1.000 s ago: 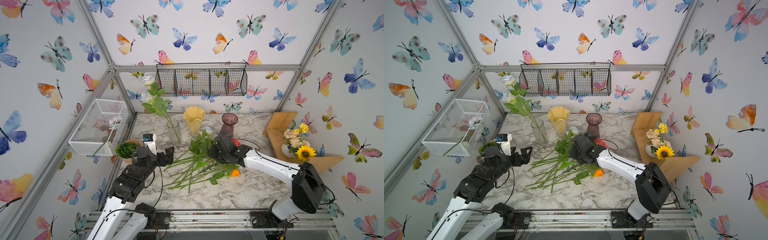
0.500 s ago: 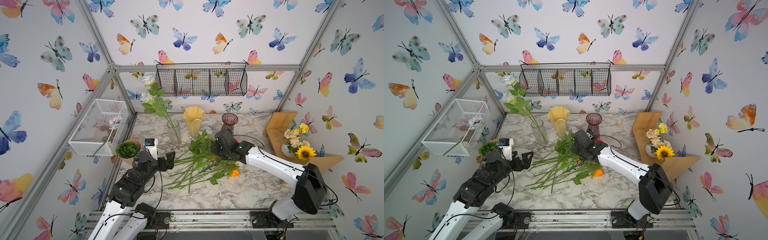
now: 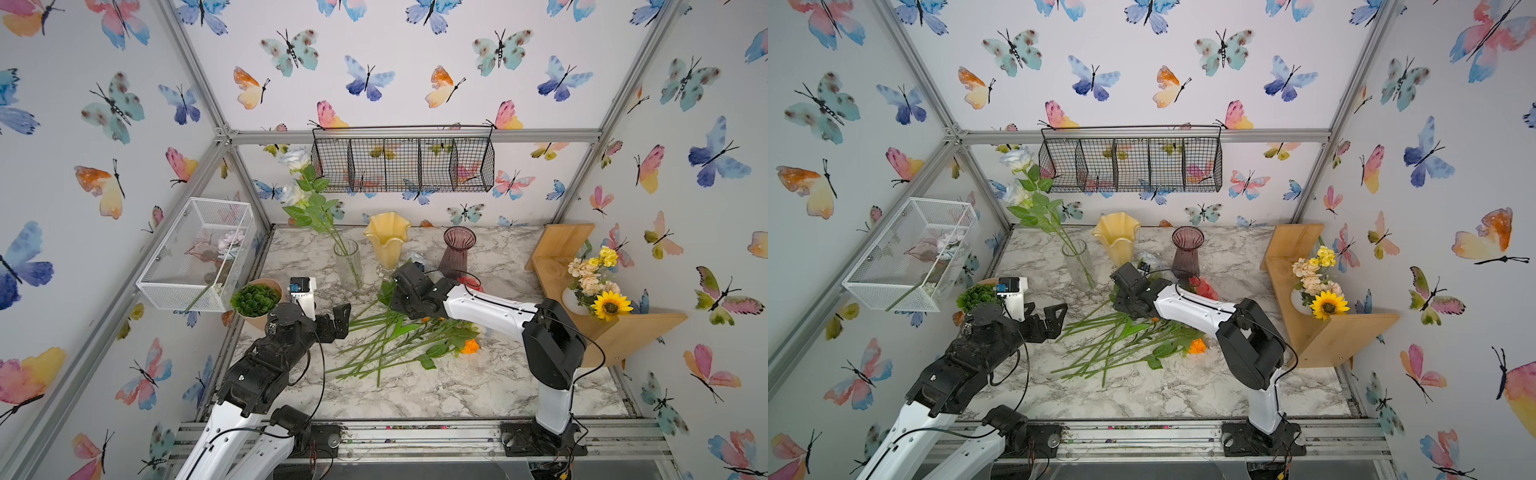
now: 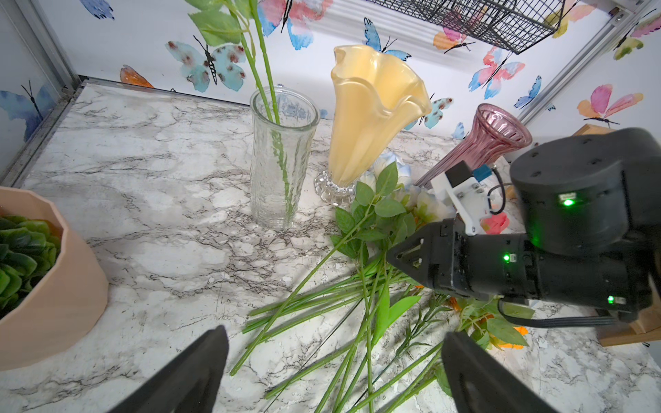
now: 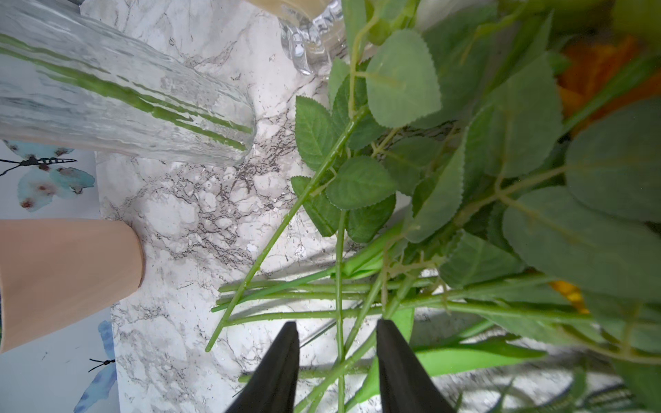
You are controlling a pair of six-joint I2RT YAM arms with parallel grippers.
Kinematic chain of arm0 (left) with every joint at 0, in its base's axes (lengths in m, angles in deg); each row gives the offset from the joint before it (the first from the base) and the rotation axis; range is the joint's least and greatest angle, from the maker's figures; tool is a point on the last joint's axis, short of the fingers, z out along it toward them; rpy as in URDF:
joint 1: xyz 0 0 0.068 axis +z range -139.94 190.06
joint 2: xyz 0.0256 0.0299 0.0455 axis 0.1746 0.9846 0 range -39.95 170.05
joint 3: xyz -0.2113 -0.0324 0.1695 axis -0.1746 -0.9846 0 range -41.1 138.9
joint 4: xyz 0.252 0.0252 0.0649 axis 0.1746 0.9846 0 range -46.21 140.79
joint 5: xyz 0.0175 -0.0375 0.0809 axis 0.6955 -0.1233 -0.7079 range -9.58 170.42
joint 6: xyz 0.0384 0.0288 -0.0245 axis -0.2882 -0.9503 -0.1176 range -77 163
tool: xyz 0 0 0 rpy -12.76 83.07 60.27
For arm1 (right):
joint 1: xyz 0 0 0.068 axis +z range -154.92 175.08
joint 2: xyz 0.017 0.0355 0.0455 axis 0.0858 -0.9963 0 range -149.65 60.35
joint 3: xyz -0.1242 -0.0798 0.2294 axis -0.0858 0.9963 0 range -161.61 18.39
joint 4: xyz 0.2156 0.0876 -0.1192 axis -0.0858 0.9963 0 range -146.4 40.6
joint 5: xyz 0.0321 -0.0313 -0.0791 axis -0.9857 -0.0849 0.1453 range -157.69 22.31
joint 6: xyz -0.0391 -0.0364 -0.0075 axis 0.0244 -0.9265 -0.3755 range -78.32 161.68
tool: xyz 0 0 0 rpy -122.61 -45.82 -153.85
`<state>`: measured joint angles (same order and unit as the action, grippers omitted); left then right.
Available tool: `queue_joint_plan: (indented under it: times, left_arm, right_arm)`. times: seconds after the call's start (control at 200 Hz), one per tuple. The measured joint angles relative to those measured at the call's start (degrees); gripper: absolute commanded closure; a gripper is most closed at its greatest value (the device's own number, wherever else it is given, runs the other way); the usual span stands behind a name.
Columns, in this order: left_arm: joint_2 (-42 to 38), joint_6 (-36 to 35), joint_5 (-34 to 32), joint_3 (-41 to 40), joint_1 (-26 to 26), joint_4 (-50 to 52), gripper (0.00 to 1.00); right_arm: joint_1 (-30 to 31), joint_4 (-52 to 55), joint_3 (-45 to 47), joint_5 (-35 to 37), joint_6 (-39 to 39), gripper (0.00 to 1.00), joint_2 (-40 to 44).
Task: Arrange the flowers in different vases according to their colors
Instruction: Pick up the flower at the center of the board.
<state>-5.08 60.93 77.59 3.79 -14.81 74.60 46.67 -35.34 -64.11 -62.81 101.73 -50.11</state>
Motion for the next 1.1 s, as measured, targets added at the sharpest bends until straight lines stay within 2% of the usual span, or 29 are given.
queue_joint_plan:
  times: [0.19,0.38,0.621,0.721,1.101]
  left_arm:
    - [0.0,0.1,-0.1,0.0,0.0,0.0,0.02]
    - [0.1,0.1,-0.5,0.0,0.0,0.1,0.02]
    - [0.0,0.1,-0.5,0.0,0.0,0.2,0.02]
    - [0.0,0.1,-0.5,0.0,0.0,0.2,0.02]
    - [0.1,0.1,-0.5,0.0,0.0,0.3,0.03]
  right_arm:
    - [0.0,-6.6,0.1,-0.2,2.0,0.61,-2.2]
    - [0.0,-9.4,-4.5,-0.6,3.9,0.62,-8.5]
    - [0.0,-11.6,-5.4,-0.7,7.2,0.63,-12.4]
    - [0.0,-12.5,-5.4,-0.7,8.5,0.66,-13.4]
    - [0.0,-14.2,-5.7,1.0,10.9,0.68,-14.4]
